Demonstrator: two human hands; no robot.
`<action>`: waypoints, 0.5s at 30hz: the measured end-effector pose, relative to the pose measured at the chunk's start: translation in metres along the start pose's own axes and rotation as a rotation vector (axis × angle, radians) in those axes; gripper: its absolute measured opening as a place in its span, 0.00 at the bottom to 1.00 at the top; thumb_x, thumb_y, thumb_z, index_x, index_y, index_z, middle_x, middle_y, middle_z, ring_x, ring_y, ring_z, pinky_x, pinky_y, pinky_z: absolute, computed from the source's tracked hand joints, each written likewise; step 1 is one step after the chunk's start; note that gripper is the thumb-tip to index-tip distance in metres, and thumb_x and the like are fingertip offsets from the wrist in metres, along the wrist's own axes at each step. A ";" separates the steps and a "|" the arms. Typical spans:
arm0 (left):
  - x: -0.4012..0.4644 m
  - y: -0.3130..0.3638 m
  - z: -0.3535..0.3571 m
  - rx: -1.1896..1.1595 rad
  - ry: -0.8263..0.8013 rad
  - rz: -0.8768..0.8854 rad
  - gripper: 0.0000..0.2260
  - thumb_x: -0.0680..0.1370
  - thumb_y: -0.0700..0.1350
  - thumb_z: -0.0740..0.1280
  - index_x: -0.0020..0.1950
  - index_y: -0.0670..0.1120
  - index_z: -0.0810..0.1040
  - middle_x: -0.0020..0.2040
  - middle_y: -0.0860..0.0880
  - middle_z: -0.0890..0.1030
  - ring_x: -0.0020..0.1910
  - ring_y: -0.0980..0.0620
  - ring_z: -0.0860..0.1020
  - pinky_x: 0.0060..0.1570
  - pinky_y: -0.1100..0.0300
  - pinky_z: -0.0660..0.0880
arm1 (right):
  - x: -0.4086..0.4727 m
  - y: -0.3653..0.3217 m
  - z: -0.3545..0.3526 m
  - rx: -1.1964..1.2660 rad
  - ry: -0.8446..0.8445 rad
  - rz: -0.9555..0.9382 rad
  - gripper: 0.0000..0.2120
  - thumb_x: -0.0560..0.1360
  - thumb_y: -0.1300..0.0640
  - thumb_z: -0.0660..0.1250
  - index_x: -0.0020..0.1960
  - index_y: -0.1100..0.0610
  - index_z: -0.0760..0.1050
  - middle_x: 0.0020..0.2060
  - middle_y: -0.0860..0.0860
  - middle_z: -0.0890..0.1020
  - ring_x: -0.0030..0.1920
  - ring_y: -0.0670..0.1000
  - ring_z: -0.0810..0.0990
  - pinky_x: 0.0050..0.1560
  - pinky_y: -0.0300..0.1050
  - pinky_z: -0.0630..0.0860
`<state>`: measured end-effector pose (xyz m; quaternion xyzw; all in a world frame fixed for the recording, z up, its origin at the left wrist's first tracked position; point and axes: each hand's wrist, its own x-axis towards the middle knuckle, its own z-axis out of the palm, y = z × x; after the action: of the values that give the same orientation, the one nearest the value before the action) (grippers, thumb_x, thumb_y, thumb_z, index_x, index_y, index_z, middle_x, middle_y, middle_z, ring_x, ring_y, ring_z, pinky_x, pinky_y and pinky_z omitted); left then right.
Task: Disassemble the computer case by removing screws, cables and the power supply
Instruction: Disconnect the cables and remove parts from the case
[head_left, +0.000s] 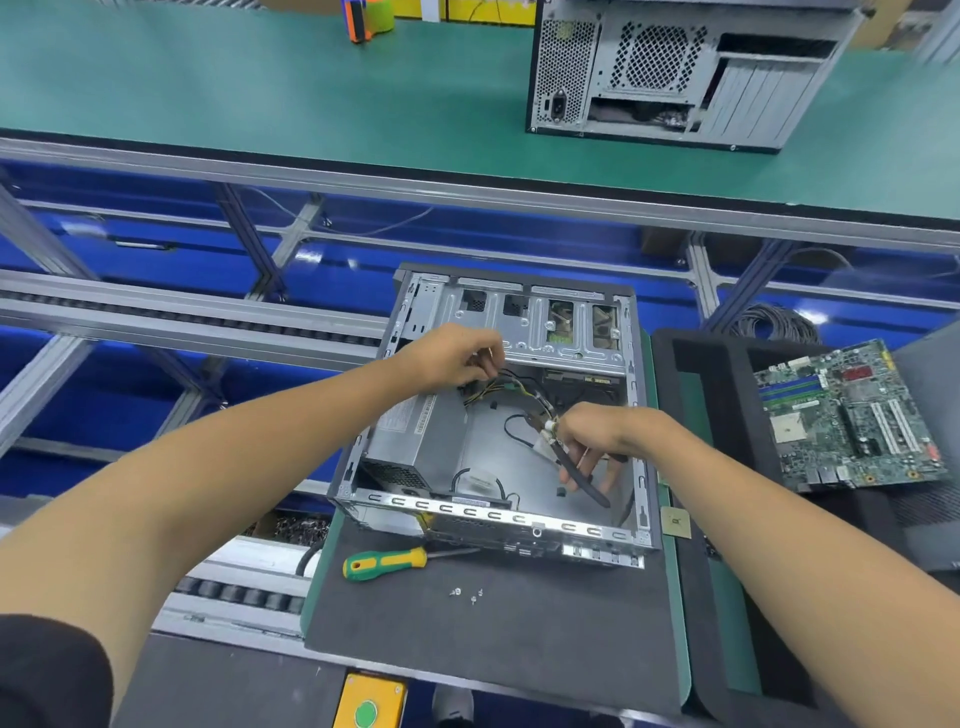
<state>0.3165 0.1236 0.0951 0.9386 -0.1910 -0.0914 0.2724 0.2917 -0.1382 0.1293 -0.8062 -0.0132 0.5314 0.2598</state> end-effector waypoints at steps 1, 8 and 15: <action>0.001 0.001 -0.002 0.068 -0.022 0.018 0.11 0.77 0.34 0.72 0.54 0.49 0.81 0.47 0.58 0.85 0.45 0.67 0.81 0.50 0.74 0.75 | 0.000 0.000 0.000 0.004 0.000 -0.002 0.17 0.72 0.60 0.54 0.54 0.68 0.73 0.44 0.62 0.87 0.45 0.60 0.88 0.43 0.61 0.84; -0.002 0.016 -0.003 0.563 -0.208 -0.112 0.12 0.80 0.44 0.64 0.58 0.54 0.83 0.54 0.51 0.85 0.53 0.47 0.82 0.50 0.53 0.80 | 0.008 0.002 0.007 -0.043 -0.027 0.044 0.19 0.69 0.60 0.53 0.53 0.70 0.72 0.43 0.63 0.87 0.45 0.62 0.88 0.44 0.59 0.84; 0.007 0.038 0.035 0.982 -0.458 -0.198 0.20 0.82 0.39 0.62 0.75 0.42 0.68 0.65 0.44 0.79 0.60 0.42 0.80 0.45 0.51 0.73 | 0.017 0.003 0.022 -0.225 0.161 0.016 0.09 0.78 0.63 0.53 0.52 0.65 0.70 0.32 0.61 0.85 0.29 0.58 0.84 0.26 0.45 0.78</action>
<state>0.3011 0.0744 0.0864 0.9250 -0.1761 -0.2186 -0.2560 0.2793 -0.1271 0.1068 -0.8703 -0.0451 0.4623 0.1637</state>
